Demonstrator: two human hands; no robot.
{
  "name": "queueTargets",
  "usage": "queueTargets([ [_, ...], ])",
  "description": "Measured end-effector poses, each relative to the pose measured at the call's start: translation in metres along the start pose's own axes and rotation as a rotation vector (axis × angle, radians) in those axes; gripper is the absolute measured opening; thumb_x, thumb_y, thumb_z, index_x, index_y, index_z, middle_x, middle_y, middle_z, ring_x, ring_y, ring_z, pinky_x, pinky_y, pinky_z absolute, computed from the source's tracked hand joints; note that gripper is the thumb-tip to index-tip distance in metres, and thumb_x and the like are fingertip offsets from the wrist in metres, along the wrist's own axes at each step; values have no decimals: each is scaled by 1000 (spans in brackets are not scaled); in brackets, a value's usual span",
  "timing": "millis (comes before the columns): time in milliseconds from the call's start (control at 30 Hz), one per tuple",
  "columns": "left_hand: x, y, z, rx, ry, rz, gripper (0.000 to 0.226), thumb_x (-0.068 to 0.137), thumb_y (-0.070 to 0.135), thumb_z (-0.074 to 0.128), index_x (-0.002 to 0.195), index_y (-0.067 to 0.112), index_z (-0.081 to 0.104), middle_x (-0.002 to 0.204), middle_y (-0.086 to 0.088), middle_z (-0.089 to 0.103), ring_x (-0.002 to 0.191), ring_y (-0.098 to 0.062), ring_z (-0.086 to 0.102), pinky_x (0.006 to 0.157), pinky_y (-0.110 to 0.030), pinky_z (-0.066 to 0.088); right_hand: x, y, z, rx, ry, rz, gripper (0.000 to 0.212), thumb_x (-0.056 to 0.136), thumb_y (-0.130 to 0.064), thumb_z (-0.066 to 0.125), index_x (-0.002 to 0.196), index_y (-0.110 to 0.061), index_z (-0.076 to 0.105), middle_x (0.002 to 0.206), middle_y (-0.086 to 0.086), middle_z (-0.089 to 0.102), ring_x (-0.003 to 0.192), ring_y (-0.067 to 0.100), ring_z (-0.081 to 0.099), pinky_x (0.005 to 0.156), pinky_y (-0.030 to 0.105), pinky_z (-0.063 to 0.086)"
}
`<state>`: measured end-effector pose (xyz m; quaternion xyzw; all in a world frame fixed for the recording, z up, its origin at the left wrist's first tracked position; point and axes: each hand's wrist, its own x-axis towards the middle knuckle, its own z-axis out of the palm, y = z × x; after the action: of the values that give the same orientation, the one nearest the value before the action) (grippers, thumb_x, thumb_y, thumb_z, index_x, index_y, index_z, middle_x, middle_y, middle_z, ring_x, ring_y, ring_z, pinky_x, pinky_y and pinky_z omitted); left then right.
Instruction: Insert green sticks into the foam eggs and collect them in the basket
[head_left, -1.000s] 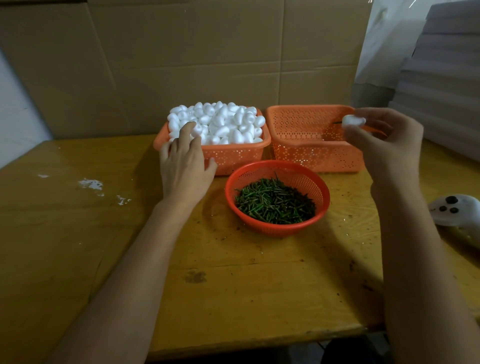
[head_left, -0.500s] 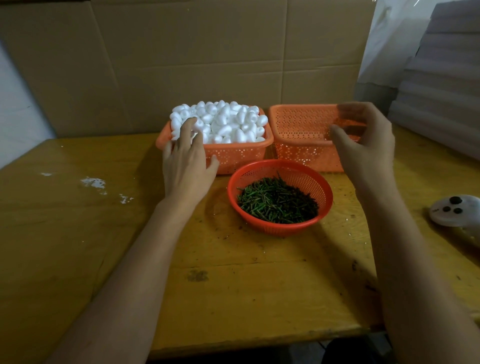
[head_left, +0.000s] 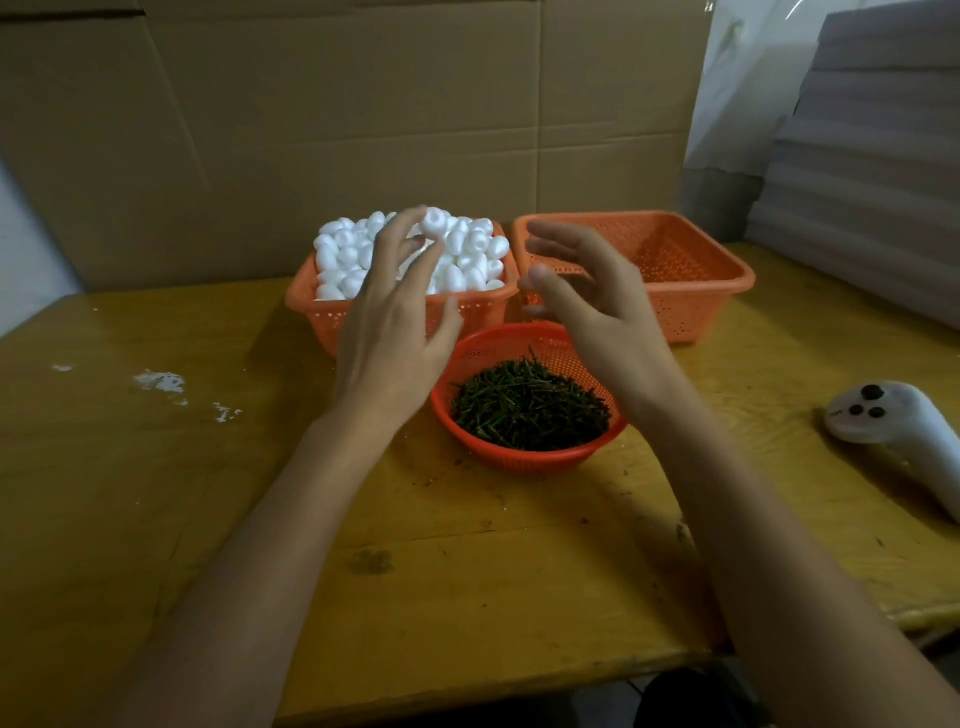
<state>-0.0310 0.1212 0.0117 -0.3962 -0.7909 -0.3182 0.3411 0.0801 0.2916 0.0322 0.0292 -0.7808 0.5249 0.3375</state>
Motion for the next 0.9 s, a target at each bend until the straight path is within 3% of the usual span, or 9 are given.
queueTargets([
  [133, -3, 18, 2, -107, -51, 168, 46, 103, 24, 59, 146, 7, 57, 165, -2, 36, 143, -11, 47, 101, -27, 54, -2, -2, 8, 181, -154, 64, 43, 110, -20, 50, 153, -19, 46, 151, 0, 52, 134, 16, 59, 106, 39, 56],
  [233, -7, 24, 5, -153, -101, 274, 47, 102, 22, 58, 146, 5, 58, 165, -4, 37, 139, -15, 52, 100, -40, 57, 0, -3, 11, 356, -159, 108, 41, 111, -20, 49, 152, -18, 48, 145, 7, 60, 129, 20, 64, 107, 38, 55],
  [367, -11, 25, 10, -195, -77, 294, 38, 99, 9, 65, 136, 0, 65, 161, -8, 44, 140, -18, 54, 105, -40, 54, 3, 1, 8, 417, -130, 131, 36, 108, -11, 53, 144, -9, 56, 134, 15, 68, 123, 25, 68, 101, 34, 56],
  [467, -11, 26, 11, -261, -2, 265, 31, 93, -1, 71, 124, -2, 72, 147, -14, 56, 132, -19, 61, 107, -31, 52, 1, 2, 7, 437, -161, 172, 33, 107, -10, 55, 140, -6, 60, 124, 18, 71, 114, 25, 72, 95, 31, 59],
  [567, -11, 24, 9, -321, 87, 195, 22, 87, -4, 77, 108, 2, 78, 129, -11, 66, 115, -14, 68, 95, -23, 54, -2, 1, 9, 407, -184, 209, 29, 108, -15, 55, 135, -6, 60, 114, 20, 74, 103, 27, 76, 87, 32, 62],
  [700, -10, 21, 9, -403, 146, 120, 16, 86, -4, 82, 100, 3, 78, 114, -7, 72, 98, -16, 71, 80, -29, 59, -6, 1, 13, 344, -196, 270, 29, 109, -21, 53, 129, 0, 54, 118, 28, 69, 99, 28, 73, 92, 42, 62],
  [800, -11, 20, 11, -565, 141, -20, 18, 88, 0, 82, 101, 8, 74, 105, -1, 76, 96, -17, 74, 83, -34, 62, -9, -1, 18, 345, -217, 313, 29, 110, -20, 50, 130, 1, 49, 121, 23, 70, 97, 30, 72, 91, 47, 63],
  [900, -12, 20, 10, -733, 98, -158, 27, 86, 6, 87, 106, 13, 70, 105, 1, 78, 101, -20, 76, 88, -33, 62, -9, -1, 16, 329, -214, 311, 29, 109, -20, 51, 127, 3, 50, 113, 17, 72, 96, 28, 75, 86, 42, 64],
])
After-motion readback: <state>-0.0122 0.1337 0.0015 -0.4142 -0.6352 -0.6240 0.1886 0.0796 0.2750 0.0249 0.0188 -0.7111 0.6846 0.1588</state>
